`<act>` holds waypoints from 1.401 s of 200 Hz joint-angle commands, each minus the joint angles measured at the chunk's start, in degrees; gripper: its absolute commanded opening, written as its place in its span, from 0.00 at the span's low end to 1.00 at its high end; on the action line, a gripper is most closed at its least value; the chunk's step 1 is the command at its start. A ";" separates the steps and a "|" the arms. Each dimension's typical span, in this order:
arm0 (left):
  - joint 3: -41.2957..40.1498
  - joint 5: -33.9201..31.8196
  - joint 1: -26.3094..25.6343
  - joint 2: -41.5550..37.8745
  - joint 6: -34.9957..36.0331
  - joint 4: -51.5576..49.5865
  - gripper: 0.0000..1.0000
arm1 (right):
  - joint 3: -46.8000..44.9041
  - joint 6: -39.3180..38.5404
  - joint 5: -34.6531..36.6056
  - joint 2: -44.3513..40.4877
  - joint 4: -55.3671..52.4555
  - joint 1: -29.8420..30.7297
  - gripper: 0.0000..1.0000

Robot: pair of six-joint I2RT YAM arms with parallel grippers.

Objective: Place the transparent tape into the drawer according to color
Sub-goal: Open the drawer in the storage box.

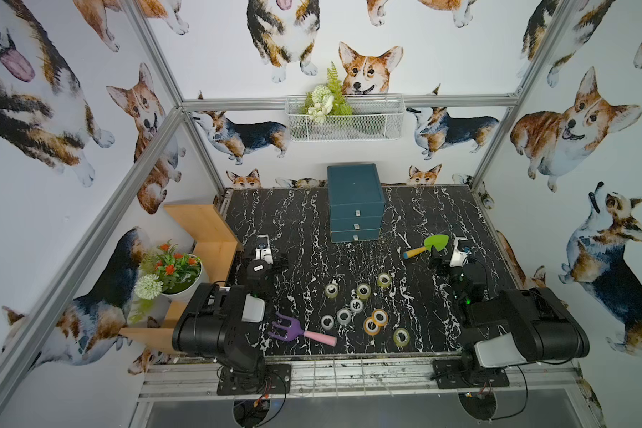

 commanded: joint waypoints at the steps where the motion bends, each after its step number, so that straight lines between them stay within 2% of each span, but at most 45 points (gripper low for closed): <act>1: 0.32 -0.42 -0.08 0.02 0.56 2.03 1.00 | 0.12 -0.33 -0.20 -0.19 2.43 -0.06 1.00; 220: 0.02 -0.31 0.06 -0.12 0.60 2.61 0.99 | -0.05 0.17 -0.80 -0.74 3.05 0.03 1.00; 235: -0.51 -5.25 -1.09 -3.06 0.46 1.40 0.99 | 1.42 -0.60 3.63 -5.87 -4.77 2.12 1.00; 246: 1.47 -7.81 -1.32 -6.50 -0.57 -5.98 1.00 | 5.15 -0.07 6.92 -9.38 -14.62 3.33 1.00; 266: 8.18 -10.97 -1.33 -8.81 -1.48 -18.73 1.00 | 10.41 0.23 10.74 -9.68 -23.06 5.53 1.00; 280: 10.53 -11.33 -1.25 -11.09 -2.94 -21.57 0.99 | 13.63 1.69 12.51 -9.66 -27.65 7.00 1.00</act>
